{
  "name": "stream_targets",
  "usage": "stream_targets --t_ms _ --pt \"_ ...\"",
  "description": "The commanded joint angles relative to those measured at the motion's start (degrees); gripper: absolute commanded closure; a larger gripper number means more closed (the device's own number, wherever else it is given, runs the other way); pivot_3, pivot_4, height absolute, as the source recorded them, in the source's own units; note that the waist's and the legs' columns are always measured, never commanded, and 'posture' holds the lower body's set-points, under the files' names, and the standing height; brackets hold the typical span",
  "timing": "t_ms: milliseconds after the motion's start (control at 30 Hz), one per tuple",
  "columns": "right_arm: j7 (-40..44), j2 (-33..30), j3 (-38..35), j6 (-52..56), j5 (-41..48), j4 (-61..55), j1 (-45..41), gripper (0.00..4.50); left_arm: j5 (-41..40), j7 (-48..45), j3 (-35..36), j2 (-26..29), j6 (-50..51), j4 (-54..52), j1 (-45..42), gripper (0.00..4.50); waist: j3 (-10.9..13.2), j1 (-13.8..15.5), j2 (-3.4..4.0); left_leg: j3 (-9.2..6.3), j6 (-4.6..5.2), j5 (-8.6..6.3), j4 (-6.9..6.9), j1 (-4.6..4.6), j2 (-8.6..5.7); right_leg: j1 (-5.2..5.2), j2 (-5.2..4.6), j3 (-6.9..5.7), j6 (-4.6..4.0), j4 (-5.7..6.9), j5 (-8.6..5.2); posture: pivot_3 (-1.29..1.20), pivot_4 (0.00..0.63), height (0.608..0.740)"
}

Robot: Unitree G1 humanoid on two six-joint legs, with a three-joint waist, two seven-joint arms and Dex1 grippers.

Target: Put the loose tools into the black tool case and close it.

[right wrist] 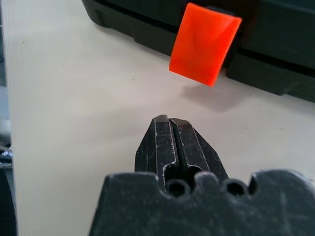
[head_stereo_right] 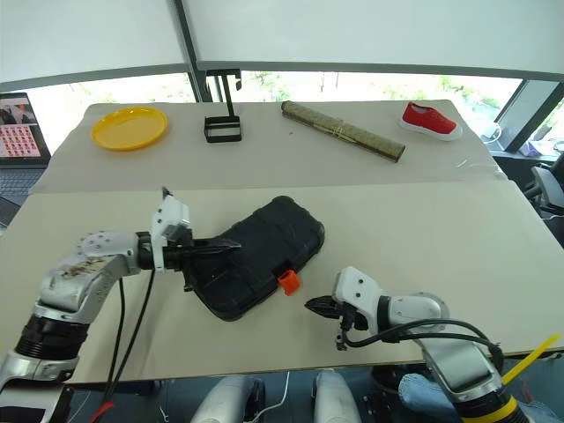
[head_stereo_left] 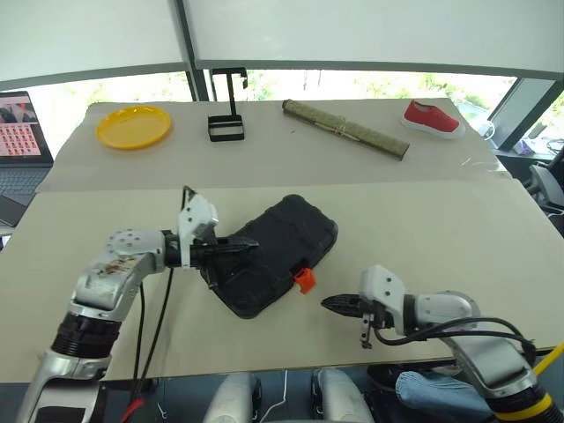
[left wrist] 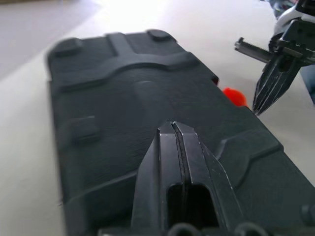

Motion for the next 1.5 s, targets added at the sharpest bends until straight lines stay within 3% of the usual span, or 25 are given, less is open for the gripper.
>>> stream_targets --t_ms 33,600,967,1300,1500 --pt "-3.2 2.3 1.1 -0.1 -2.2 0.2 -1.5 4.5 2.4 1.2 -0.9 -1.1 -1.9 1.8 -1.5 4.47 0.0 0.1 0.0 0.0 0.0 0.0 0.0 0.0 -0.01 0.0 -0.01 0.0 0.0 0.0 0.0 0.0 0.15 0.74" --pt "-8.0 10.0 1.1 -5.8 -4.3 4.6 -2.3 4.5 5.5 1.1 -1.7 -2.0 -5.5 6.6 -0.5 4.47 0.0 -0.3 0.01 0.03 0.0 0.01 -0.03 0.24 0.0 0.15 0.04 0.07 0.01 0.06 -0.01 0.0 0.15 0.74" --pt "-6.8 10.2 2.8 2.9 -2.7 0.7 -6.6 4.5 5.8 1.1 -2.0 -2.3 -4.2 6.4 -0.7 4.47 0.0 -0.8 0.02 0.05 0.0 0.01 -0.03 0.3 0.01 0.15 0.06 0.14 0.01 0.1 -0.01 0.0 0.15 0.74" --pt "-6.7 9.4 5.9 7.8 -5.8 4.5 -11.0 4.5 5.7 1.9 -2.7 -3.0 -1.9 4.4 -0.6 4.47 0.0 -0.9 0.02 0.06 -0.01 0.01 -0.03 0.3 0.0 0.15 0.05 0.15 0.01 0.11 -0.01 0.0 0.15 0.74" --pt "-5.3 6.4 2.5 7.0 -3.8 2.0 -8.1 4.5 5.7 2.2 -3.0 -3.0 -1.0 3.9 -0.9 4.47 0.0 -0.7 0.02 0.07 0.0 0.01 -0.03 0.29 -0.02 0.16 0.01 0.15 0.02 0.09 -0.01 0.0 0.15 0.74"
